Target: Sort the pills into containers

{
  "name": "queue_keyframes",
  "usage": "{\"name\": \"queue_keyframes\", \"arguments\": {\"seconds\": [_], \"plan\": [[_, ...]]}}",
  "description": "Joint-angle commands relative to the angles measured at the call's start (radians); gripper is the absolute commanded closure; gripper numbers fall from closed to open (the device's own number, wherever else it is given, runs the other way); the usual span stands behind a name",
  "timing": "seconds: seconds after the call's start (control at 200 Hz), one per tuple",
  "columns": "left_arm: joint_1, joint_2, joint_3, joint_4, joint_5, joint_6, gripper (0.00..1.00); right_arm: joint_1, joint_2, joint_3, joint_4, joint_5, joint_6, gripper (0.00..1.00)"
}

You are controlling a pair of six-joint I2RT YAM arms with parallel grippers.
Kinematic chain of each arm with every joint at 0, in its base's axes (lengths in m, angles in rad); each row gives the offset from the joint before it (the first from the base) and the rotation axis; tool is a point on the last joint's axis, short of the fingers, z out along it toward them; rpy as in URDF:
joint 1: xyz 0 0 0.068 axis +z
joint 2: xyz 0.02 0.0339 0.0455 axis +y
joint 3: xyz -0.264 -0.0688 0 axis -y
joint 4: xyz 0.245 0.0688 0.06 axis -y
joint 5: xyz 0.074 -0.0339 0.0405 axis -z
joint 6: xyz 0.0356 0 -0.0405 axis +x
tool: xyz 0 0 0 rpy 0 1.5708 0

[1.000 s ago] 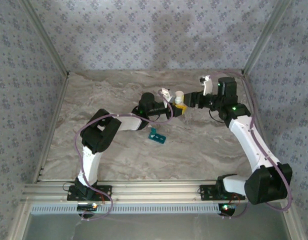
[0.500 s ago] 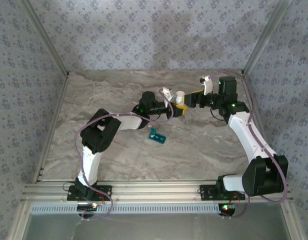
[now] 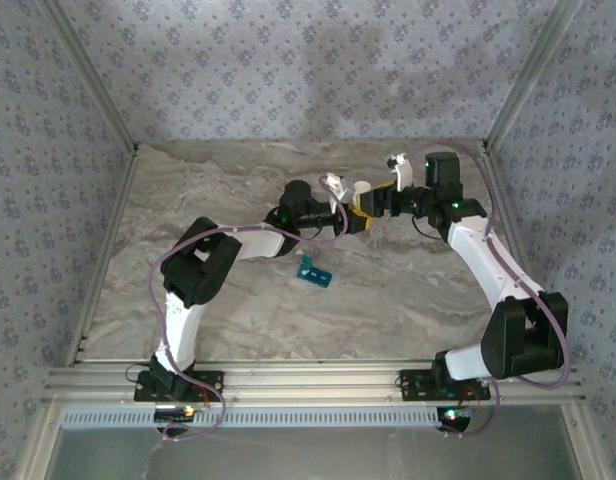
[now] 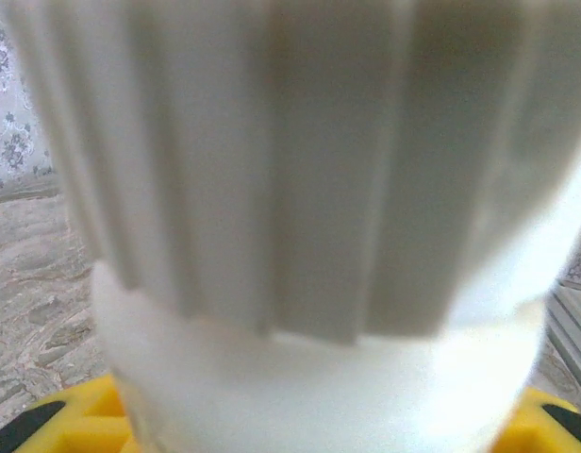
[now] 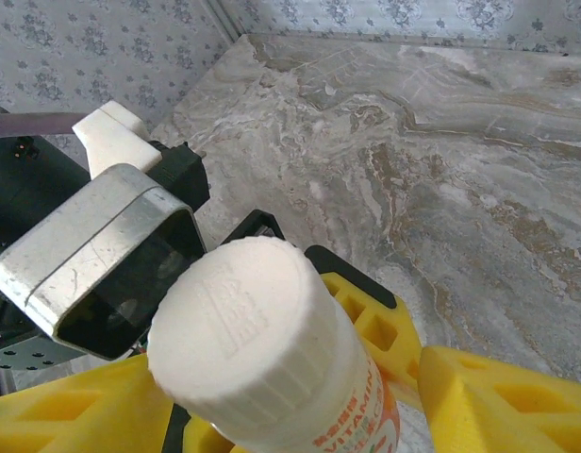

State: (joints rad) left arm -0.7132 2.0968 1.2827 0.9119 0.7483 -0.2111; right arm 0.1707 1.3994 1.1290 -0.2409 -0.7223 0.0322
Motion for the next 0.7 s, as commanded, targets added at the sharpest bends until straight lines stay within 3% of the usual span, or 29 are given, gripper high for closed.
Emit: {"name": "queue_keyframes", "arguments": {"seconds": [0.0,0.215,0.445,0.695], "plan": [[0.002,0.009,0.038,0.010,0.033,-0.010,1.00,0.006,0.012,0.038,0.019,-0.011,-0.019,0.31],[0.002,0.012,0.043,0.004,0.038,-0.011,1.00,0.005,0.025,0.054,0.034,-0.013,-0.005,0.38],[0.003,0.012,0.046,0.002,0.039,-0.011,1.00,-0.017,0.029,0.032,0.074,-0.025,0.048,0.63],[0.005,0.009,0.036,0.016,0.019,-0.014,1.00,-0.046,0.002,-0.038,0.165,0.008,0.170,0.68]]}}
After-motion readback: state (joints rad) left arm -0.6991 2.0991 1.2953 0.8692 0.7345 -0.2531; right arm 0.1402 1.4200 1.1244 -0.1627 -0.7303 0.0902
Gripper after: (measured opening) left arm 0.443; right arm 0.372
